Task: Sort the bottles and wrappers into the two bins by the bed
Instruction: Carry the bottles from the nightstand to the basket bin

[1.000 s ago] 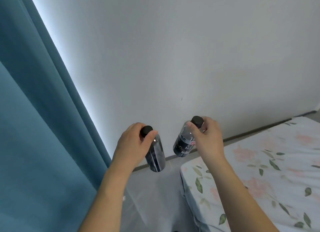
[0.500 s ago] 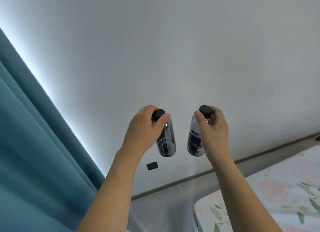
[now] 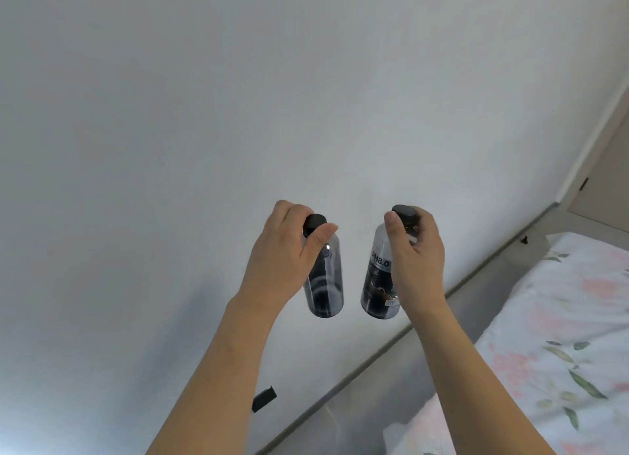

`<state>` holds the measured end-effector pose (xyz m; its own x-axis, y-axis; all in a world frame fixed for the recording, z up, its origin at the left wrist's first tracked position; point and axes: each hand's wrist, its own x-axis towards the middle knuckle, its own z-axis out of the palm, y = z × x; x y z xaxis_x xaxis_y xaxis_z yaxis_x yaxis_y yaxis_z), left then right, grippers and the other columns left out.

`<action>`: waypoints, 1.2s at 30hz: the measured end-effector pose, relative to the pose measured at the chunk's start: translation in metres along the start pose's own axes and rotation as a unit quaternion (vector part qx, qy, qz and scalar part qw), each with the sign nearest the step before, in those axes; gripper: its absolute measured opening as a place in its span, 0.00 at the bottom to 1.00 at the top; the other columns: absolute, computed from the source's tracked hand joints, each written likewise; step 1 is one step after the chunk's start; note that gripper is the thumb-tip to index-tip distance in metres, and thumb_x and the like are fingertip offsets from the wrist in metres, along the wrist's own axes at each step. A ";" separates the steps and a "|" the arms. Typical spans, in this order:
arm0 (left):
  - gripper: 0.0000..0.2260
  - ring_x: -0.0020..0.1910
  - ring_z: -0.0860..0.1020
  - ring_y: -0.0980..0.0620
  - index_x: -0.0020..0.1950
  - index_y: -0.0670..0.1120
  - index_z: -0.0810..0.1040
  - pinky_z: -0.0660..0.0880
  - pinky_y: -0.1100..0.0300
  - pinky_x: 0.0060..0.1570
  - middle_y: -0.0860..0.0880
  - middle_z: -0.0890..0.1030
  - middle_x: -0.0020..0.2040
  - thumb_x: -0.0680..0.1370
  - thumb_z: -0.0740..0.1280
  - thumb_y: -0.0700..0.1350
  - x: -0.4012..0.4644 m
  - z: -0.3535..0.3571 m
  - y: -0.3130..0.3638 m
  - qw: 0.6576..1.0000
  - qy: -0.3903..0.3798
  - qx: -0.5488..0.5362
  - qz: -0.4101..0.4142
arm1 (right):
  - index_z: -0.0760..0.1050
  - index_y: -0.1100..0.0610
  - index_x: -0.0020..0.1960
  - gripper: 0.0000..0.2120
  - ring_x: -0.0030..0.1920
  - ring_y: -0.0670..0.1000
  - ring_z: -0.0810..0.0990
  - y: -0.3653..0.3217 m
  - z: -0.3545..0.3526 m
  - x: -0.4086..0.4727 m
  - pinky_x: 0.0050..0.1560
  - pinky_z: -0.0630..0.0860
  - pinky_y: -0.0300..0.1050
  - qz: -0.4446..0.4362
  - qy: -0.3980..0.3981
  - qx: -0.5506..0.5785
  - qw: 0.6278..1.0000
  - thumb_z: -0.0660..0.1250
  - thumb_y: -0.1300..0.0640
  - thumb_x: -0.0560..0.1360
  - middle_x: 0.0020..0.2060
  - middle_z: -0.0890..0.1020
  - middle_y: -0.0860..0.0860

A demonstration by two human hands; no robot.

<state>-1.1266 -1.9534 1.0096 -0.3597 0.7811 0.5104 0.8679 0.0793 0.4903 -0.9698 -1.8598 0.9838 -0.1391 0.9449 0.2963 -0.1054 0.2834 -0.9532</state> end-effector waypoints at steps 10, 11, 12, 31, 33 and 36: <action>0.15 0.42 0.74 0.64 0.52 0.49 0.71 0.67 0.68 0.38 0.57 0.75 0.44 0.80 0.58 0.60 0.138 0.052 -0.041 0.983 -0.128 -0.109 0.074 | 0.75 0.47 0.54 0.05 0.50 0.40 0.78 0.019 0.035 0.089 0.49 0.71 0.32 -0.026 0.140 -0.050 0.989 0.66 0.50 0.78 0.50 0.80 0.41; 0.15 0.42 0.74 0.65 0.52 0.49 0.71 0.66 0.68 0.38 0.57 0.75 0.44 0.80 0.58 0.60 0.148 0.061 -0.039 0.980 -0.137 -0.120 0.080 | 0.75 0.46 0.53 0.04 0.49 0.41 0.78 0.020 0.031 0.096 0.49 0.71 0.33 -0.029 0.153 -0.058 0.986 0.66 0.50 0.78 0.49 0.80 0.42; 0.15 0.42 0.74 0.65 0.52 0.49 0.71 0.66 0.68 0.38 0.57 0.75 0.43 0.80 0.58 0.60 0.157 0.071 -0.037 0.977 -0.148 -0.130 0.088 | 0.74 0.45 0.52 0.04 0.49 0.41 0.78 0.022 0.027 0.103 0.49 0.71 0.33 -0.030 0.166 -0.065 0.984 0.66 0.49 0.78 0.49 0.80 0.42; 0.16 0.45 0.77 0.57 0.53 0.50 0.71 0.75 0.58 0.44 0.58 0.80 0.43 0.79 0.58 0.62 0.364 0.323 0.101 0.919 -0.239 -0.240 0.202 | 0.75 0.43 0.47 0.01 0.44 0.42 0.79 0.074 -0.144 0.324 0.42 0.73 0.31 -0.032 0.346 -0.131 0.929 0.66 0.49 0.77 0.42 0.80 0.39; 0.15 0.44 0.77 0.57 0.52 0.50 0.72 0.74 0.60 0.43 0.57 0.79 0.43 0.79 0.59 0.61 0.386 0.346 0.119 0.915 -0.232 -0.252 0.214 | 0.75 0.44 0.49 0.01 0.46 0.43 0.80 0.077 -0.165 0.347 0.44 0.73 0.32 -0.035 0.360 -0.131 0.923 0.67 0.49 0.77 0.43 0.80 0.40; 0.16 0.43 0.77 0.54 0.52 0.50 0.72 0.75 0.58 0.42 0.55 0.78 0.43 0.79 0.59 0.62 0.416 0.381 0.143 0.907 -0.229 -0.270 0.226 | 0.75 0.44 0.49 0.02 0.49 0.44 0.80 0.081 -0.191 0.381 0.48 0.74 0.39 -0.037 0.375 -0.137 0.916 0.67 0.49 0.77 0.45 0.81 0.43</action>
<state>-1.0213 -1.3813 1.0227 0.2786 0.8431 0.4599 0.5522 -0.5325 0.6415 -0.8432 -1.4455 1.0082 0.5843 0.7396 0.3341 0.1777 0.2851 -0.9419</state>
